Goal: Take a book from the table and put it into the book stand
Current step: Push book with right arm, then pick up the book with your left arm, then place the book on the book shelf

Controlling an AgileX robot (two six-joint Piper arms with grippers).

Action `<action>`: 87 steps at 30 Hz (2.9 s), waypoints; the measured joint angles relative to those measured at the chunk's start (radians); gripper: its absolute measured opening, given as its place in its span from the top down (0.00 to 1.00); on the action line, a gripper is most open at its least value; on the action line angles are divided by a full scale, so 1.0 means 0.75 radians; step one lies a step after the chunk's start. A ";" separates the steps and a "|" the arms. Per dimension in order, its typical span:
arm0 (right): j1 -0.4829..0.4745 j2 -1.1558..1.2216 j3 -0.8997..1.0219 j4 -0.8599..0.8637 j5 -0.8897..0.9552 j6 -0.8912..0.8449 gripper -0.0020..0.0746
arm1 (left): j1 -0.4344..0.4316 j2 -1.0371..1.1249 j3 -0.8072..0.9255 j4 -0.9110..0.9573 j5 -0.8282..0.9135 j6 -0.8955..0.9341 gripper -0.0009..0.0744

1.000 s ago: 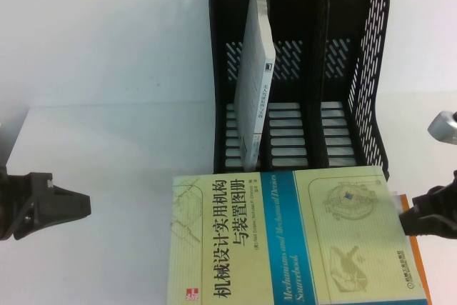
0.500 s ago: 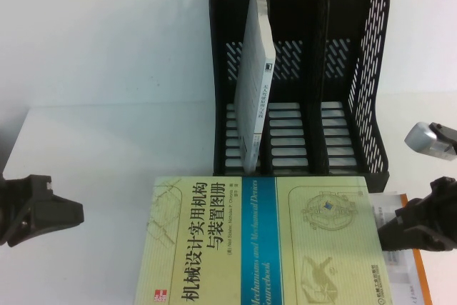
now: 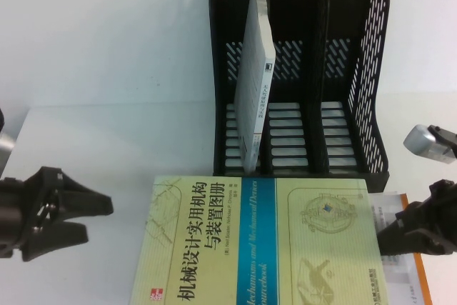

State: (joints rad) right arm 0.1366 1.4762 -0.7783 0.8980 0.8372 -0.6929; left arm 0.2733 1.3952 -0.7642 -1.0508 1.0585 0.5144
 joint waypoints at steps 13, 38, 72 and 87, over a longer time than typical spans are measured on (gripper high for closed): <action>0.000 0.006 0.000 0.011 0.041 -0.014 0.98 | -0.079 0.378 -0.004 -0.237 0.140 0.294 0.28; 0.002 0.006 0.000 0.006 0.062 -0.014 0.98 | -0.327 0.455 -0.019 -0.256 0.188 0.381 0.51; 0.011 0.006 0.000 0.003 0.058 -0.059 0.98 | -0.680 0.000 -0.908 0.297 0.249 -0.224 0.72; 0.011 0.006 0.000 0.003 0.057 -0.070 0.98 | -0.740 0.050 -1.308 0.660 0.281 -0.455 0.73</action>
State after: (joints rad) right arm 0.1451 1.4809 -0.7783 0.8999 0.8803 -0.7454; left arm -0.2818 1.4327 -1.7453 -0.5558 1.2691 0.1729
